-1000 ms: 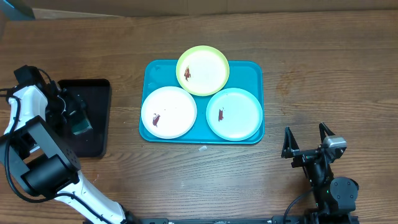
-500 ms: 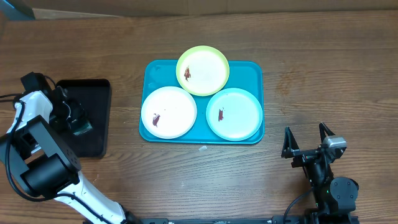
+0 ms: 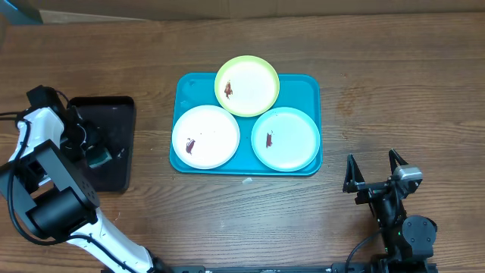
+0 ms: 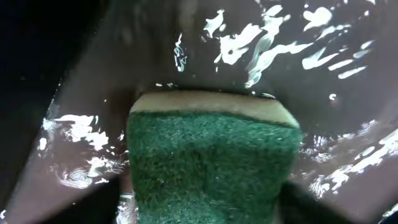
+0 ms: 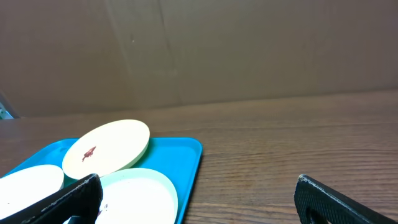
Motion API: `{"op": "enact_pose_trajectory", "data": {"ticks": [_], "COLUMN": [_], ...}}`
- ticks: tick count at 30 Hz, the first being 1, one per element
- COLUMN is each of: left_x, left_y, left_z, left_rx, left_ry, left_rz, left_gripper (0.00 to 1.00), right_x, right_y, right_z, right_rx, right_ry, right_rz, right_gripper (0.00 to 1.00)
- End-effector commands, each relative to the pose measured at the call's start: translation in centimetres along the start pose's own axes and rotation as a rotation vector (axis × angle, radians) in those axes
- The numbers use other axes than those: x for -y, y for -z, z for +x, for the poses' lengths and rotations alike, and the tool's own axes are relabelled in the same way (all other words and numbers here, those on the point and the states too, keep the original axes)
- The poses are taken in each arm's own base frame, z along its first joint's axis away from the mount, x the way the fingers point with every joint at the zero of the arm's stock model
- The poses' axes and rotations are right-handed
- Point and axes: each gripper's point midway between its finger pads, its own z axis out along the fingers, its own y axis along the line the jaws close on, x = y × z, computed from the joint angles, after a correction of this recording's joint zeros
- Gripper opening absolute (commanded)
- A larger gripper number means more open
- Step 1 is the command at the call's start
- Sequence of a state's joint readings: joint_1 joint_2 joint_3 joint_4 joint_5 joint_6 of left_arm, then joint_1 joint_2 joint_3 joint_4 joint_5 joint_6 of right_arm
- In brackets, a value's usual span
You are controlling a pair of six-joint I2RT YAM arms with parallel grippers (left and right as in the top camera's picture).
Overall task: Clean dirty plates on tray and stack at the side
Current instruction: 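Lower the left gripper and close it on the green sponge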
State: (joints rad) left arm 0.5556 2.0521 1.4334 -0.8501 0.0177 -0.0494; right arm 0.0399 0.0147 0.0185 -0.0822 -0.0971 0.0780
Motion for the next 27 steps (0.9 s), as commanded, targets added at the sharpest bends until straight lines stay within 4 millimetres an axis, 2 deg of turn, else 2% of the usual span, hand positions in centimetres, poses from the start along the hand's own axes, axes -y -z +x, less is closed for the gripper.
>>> {"op": "enact_pose_trajectory", "data": {"ticks": [1, 5, 7, 11, 12, 16, 17, 18, 19, 26, 27], "left_x": [0.04, 0.02, 0.02, 0.03, 0.03, 0.06, 0.06, 0.06, 0.06, 0.38, 0.39], "left_y": [-0.10, -0.10, -0.10, -0.10, -0.10, -0.10, -0.10, -0.10, -0.11, -0.11, -0.12], "left_z": [-0.17, 0.18, 0.23, 0.12, 0.03, -0.26, -0.26, -0.29, -0.31, -0.19, -0.18], "left_rx": [-0.009, -0.023, -0.025, -0.021, -0.017, -0.005, -0.005, -0.004, -0.003, -0.008, -0.009], "left_ry": [-0.002, -0.002, -0.002, -0.002, -0.002, -0.002, -0.002, -0.001, -0.001, -0.001, -0.002], "left_rz": [-0.017, -0.018, -0.018, -0.018, -0.018, -0.017, -0.017, -0.017, -0.016, 0.002, 0.002], "left_gripper": [1.00, 0.92, 0.79, 0.08, 0.04, 0.05, 0.29, 0.84, 1.00, 1.00, 0.93], "right_x": [0.23, 0.23, 0.23, 0.23, 0.23, 0.23, 0.23, 0.23, 0.23, 0.23, 0.23], "right_y": [0.01, 0.01, 0.01, 0.01, 0.01, 0.01, 0.01, 0.01, 0.01, 0.01, 0.01], "right_z": [0.10, 0.10, 0.10, 0.10, 0.09, 0.10, 0.09, 0.10, 0.10, 0.09, 0.10], "right_rx": [0.008, 0.008, 0.008, 0.008, 0.008, 0.008, 0.008, 0.008, 0.008, 0.008, 0.008], "right_ry": [-0.003, -0.003, -0.003, -0.003, -0.003, -0.003, -0.003, -0.003, -0.003, -0.003, -0.003], "right_rz": [0.010, 0.010, 0.010, 0.010, 0.010, 0.010, 0.010, 0.010, 0.010, 0.010, 0.010], "right_gripper": [1.00, 1.00, 1.00, 1.00, 1.00, 1.00, 1.00, 1.00, 1.00, 1.00, 1.00]}}
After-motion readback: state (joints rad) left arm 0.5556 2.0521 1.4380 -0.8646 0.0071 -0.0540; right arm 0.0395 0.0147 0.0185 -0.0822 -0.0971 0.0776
